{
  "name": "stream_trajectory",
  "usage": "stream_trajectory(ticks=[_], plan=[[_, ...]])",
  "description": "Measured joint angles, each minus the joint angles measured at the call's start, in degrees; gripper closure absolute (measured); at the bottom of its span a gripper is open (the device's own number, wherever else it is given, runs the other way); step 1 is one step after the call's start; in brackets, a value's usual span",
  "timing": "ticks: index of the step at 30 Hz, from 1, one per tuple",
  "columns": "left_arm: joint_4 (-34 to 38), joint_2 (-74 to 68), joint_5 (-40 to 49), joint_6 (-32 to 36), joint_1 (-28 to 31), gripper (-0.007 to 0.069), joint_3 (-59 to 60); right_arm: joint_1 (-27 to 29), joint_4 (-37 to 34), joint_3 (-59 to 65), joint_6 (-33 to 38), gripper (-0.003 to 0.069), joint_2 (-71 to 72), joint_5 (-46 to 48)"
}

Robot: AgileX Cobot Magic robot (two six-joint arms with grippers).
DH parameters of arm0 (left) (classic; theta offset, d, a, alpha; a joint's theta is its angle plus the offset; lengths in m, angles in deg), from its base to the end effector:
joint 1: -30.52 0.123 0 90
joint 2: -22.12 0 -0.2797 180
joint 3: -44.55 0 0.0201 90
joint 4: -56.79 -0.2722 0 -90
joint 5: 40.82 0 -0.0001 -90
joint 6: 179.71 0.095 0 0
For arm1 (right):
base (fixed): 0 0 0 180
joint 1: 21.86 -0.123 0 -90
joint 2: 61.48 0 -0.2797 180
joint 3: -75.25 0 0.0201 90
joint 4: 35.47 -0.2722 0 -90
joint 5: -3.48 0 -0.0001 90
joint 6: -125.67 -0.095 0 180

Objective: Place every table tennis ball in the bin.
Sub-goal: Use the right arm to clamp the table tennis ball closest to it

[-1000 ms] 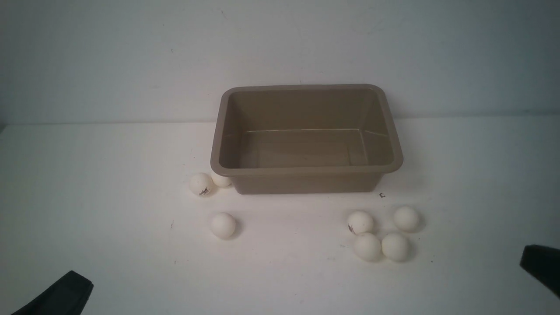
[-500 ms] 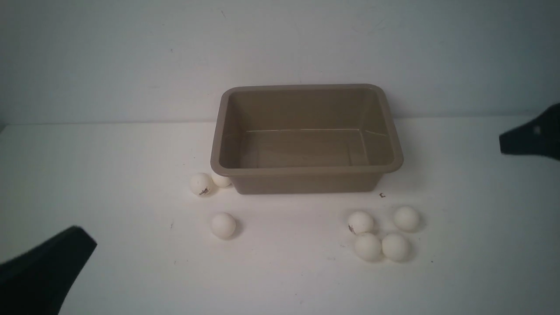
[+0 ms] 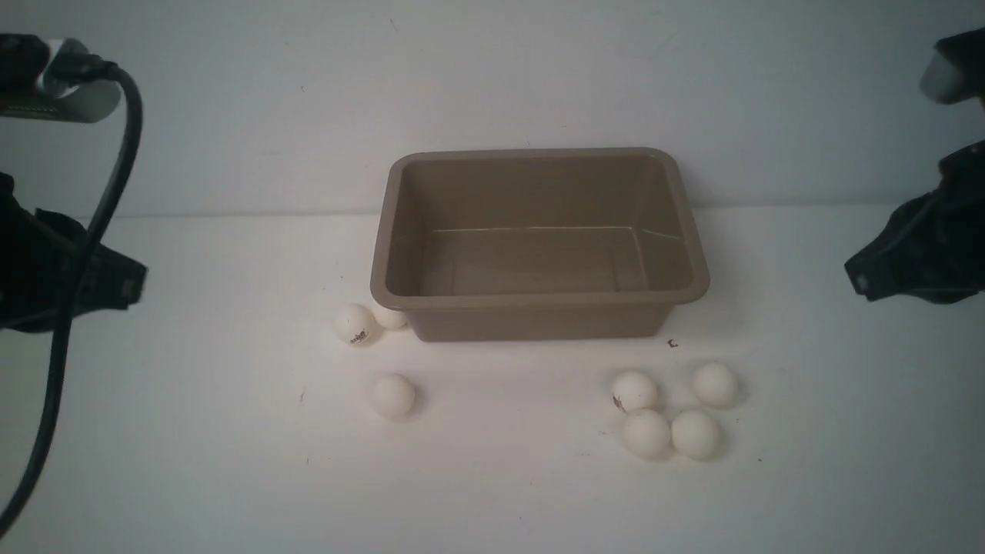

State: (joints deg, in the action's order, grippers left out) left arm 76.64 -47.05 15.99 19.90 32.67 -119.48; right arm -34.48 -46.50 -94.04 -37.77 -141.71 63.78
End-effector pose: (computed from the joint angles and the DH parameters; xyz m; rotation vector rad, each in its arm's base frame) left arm 0.2290 -0.0184 0.3573 0.2585 2.4044 -0.2685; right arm 0.2607 0.0746 0.3325 -0.5943 2.5576 0.2291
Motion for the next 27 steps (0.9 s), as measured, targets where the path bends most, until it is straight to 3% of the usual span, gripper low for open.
stream_trajectory(ticks=[2,5,9,13,17,20,23,27], plan=[[-9.2,-4.1,0.6,-5.9,0.0,0.0629,-3.1,-1.4,1.3,0.0,-1.7,0.067,-1.0,-0.6],[-13.1,-7.0,0.5,-8.9,0.0,0.0629,-4.1,-1.9,1.9,0.0,-2.8,0.067,-2.4,-0.9],[-13.3,-10.7,0.0,-9.4,0.0,0.0629,-4.2,-1.9,2.0,0.0,-3.2,0.067,-5.0,-1.0],[-11.7,-15.8,-0.1,-7.7,0.0,0.0629,-4.2,-1.9,2.1,0.0,-3.3,0.067,-8.9,-2.7],[-7.0,-21.5,-0.3,-0.2,0.0,0.0629,-4.2,-1.9,2.1,0.0,-3.3,0.0666,-14.1,-4.2],[-2.6,-24.2,-1.3,1.7,0.0,0.0629,-4.2,-1.9,2.1,0.0,-3.3,0.0655,-16.5,-5.8],[2.2,-26.5,-2.4,2.8,0.0,0.0629,-4.2,-1.9,2.1,0.0,-3.3,0.0624,-18.4,-8.3],[8.2,-29.1,-4.1,8.2,0.0,0.0627,-4.2,-1.9,2.1,-0.2,-3.3,0.0505,-21.8,-11.6]])
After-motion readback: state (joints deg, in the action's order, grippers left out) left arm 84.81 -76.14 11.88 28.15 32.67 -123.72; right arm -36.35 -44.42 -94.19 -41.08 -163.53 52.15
